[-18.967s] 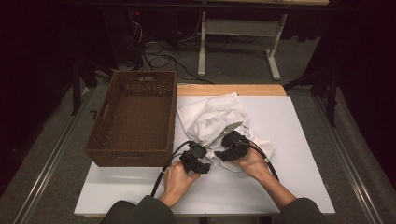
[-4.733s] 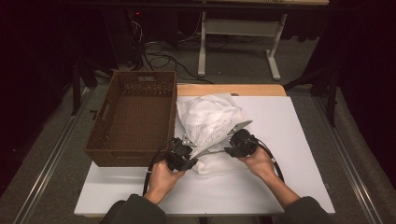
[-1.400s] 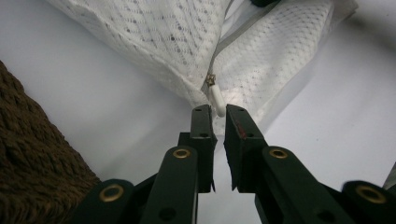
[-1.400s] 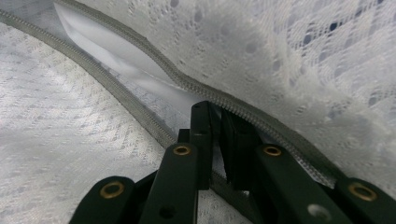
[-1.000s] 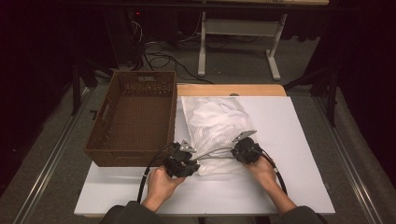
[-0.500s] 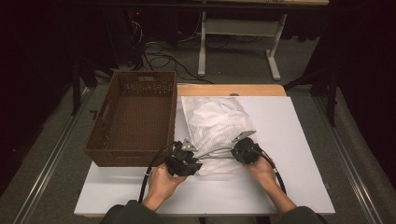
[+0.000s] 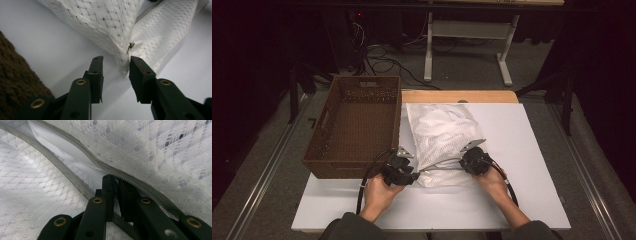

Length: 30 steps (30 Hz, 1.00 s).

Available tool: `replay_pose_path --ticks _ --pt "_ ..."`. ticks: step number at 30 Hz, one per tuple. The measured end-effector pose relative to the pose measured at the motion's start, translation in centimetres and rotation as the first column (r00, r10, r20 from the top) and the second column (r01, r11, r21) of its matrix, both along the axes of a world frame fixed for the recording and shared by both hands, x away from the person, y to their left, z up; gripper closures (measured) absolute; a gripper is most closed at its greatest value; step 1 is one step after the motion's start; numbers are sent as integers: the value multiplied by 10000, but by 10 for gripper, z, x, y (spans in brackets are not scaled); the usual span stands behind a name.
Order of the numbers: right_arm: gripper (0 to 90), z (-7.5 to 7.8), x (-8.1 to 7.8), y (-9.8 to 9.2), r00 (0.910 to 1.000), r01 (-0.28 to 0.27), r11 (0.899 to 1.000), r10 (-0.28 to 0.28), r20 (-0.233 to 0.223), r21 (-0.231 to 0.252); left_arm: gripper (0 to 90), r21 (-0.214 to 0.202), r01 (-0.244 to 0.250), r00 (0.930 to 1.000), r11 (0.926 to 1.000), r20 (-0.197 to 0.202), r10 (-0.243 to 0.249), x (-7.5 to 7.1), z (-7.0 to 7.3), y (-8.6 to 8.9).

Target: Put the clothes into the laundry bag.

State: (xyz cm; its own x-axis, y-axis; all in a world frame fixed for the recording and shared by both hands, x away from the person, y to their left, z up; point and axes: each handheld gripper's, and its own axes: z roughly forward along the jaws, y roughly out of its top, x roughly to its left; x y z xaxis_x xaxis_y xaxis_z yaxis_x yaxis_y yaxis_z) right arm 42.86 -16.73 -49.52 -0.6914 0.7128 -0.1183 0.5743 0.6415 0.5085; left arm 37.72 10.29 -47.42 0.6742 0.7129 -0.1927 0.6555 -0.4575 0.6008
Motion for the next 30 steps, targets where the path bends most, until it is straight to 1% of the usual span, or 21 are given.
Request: replay_pose_path --ticks 3,4,7,8,9,13,16,19,21,23,24,26,27,30 --pt "836 0 -2 0 9998 -113 9998 116 167 -183 739 -47 125 9998 9999 -122 -125 4 -3 -8" --pt "834 0 -3 0 9997 -136 9997 141 212 -199 781 -54 124 9999 9999 -110 -125 4 -4 -10" --pt "824 0 -2 -1 9998 -81 9999 83 155 -105 828 65 173 9998 9998 -80 -172 1 -4 -11" --pt "823 0 -2 -1 9998 -96 9999 97 193 -50 835 30 187 9998 9998 -104 -187 1 -2 -9" --pt "822 0 -2 -1 9998 -106 9999 108 186 -92 840 -119 138 9999 9998 -64 -139 1 -2 -9" --pt "803 0 -1 -3 9998 -132 9999 131 133 34 852 -228 200 9997 9995 -164 -204 3 -3 -7" --pt "770 0 0 -5 9999 -40 9998 37 129 197 857 -313 276 9994 9991 -188 -282 3 -3 -9" --pt "716 1 -1 -5 10000 19 9994 -17 -35 332 859 -393 311 9993 9987 -186 -319 2 -3 -9" --pt "698 3 -2 -5 9999 47 9995 -44 -103 305 860 -428 315 9993 9986 -204 -324 2 -3 -9" --pt "700 6 -4 -5 10000 -15 9993 13 59 363 861 -432 335 9992 9985 -224 -345 2 -3 -9" --pt "708 8 -5 -5 9998 -65 9989 58 168 467 861 -423 357 9990 9985 -246 -368 2 -3 -9" --pt "718 11 -9 -5 9997 -94 9967 75 242 806 862 -419 373 9989 9984 -276 -385 3 -4 -10" --pt "722 12 -10 -6 9997 -152 9955 134 198 931 862 -409 408 9987 9983 -290 -420 3 -4 -10" --pt "735 14 -13 -5 9996 -255 9942 241 152 1040 862 -456 361 9989 9983 -288 -375 2 -4 -10"
